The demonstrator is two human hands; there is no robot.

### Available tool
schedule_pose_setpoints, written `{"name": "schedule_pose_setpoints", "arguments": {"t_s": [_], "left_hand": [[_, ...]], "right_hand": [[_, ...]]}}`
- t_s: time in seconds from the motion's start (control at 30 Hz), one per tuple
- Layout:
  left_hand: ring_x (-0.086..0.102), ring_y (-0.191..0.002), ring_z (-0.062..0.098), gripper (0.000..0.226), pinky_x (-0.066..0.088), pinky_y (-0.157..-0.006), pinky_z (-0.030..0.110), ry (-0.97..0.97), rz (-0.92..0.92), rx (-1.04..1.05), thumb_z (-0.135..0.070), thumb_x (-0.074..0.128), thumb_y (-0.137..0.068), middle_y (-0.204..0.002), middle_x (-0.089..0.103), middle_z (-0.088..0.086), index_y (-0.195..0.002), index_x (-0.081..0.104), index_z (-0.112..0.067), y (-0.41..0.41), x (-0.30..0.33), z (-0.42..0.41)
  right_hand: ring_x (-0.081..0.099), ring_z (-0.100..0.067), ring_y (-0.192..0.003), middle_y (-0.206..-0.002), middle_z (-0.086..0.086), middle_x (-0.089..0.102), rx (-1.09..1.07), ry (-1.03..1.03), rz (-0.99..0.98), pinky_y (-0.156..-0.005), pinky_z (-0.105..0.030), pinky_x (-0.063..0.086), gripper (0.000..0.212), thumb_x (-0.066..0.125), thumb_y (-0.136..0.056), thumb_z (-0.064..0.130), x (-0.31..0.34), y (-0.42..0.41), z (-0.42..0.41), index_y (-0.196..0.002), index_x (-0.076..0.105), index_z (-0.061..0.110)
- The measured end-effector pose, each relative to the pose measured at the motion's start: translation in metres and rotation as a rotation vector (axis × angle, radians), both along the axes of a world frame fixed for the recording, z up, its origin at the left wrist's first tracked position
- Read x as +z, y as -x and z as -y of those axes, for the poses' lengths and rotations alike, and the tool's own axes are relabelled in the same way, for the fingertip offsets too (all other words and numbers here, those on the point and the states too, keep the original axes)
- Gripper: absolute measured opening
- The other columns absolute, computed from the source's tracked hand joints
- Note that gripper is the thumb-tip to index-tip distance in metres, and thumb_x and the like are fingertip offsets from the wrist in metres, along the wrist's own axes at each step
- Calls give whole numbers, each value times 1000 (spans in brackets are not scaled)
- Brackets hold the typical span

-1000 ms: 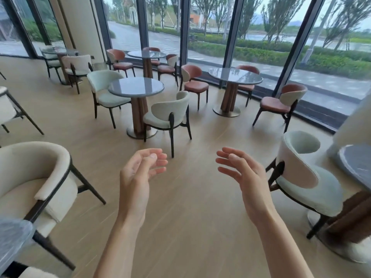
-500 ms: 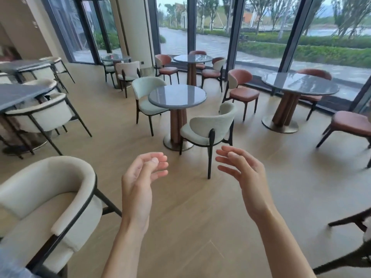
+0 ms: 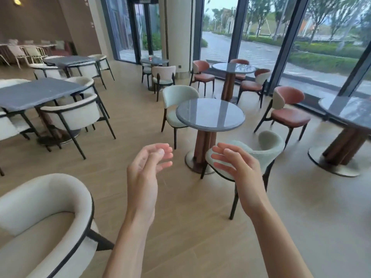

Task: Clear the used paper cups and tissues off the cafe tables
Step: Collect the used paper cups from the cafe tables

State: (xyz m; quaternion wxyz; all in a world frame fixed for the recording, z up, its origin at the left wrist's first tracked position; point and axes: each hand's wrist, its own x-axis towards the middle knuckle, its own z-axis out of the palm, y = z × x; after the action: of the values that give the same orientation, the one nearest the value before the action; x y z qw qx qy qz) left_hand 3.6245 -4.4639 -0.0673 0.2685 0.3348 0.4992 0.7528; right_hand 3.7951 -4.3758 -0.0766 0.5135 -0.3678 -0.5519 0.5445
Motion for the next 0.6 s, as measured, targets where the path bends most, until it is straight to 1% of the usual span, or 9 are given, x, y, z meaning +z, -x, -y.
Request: {"name": "schedule_pose_setpoints", "arguments": {"t_s": [0.07,0.13,0.27,0.37,0.47,0.6], "left_hand": [[70,-102,31,27,57,-90,43,3,4,3,-22,54,-85,-101,75,12,-96,71,-4,28,-5,-40],[69,-104,32,27,56,-91,45,-6,4,8,-21,54,-85,-102,74,12,-96,71,-4,60,-8,-83],[69,-102,31,25,56,-93,47,-23,15,2,-21,54,-85,-100,75,11,-93,72,-7,129,-12,-176],[69,-102,31,25,56,-94,49,-11,27,-17,-22,54,-84,-101,74,12,-94,72,-7,183,-7,-244],[69,-103,32,27,55,-95,50,-12,8,-32,-22,54,-85,-103,74,14,-95,71,-4,232,3,-300],[69,-103,33,25,55,-94,50,-9,4,-46,-21,53,-86,-103,73,15,-94,72,-7,287,8,-368]], "right_hand": [[71,-22,-107,-108,-2,77,9,-2,21,-100,-44,54,23,59,-93,24,-5,27,-42,-109,74,16],[70,-23,-107,-108,-3,77,11,-6,24,-100,-45,55,30,57,-86,30,-8,57,-85,-108,75,17],[72,-20,-104,-108,-4,76,-4,-40,38,-99,-46,55,31,57,-87,30,-6,122,-179,-108,74,15],[72,-18,-104,-108,-3,77,-18,-42,42,-97,-43,55,33,57,-86,31,3,173,-244,-109,74,15],[71,-18,-105,-109,-1,77,-23,-45,29,-96,-39,55,35,57,-86,32,10,219,-296,-111,74,15],[71,-21,-105,-109,-3,77,-23,-32,18,-95,-38,56,35,57,-86,32,13,273,-360,-110,74,12]]}}
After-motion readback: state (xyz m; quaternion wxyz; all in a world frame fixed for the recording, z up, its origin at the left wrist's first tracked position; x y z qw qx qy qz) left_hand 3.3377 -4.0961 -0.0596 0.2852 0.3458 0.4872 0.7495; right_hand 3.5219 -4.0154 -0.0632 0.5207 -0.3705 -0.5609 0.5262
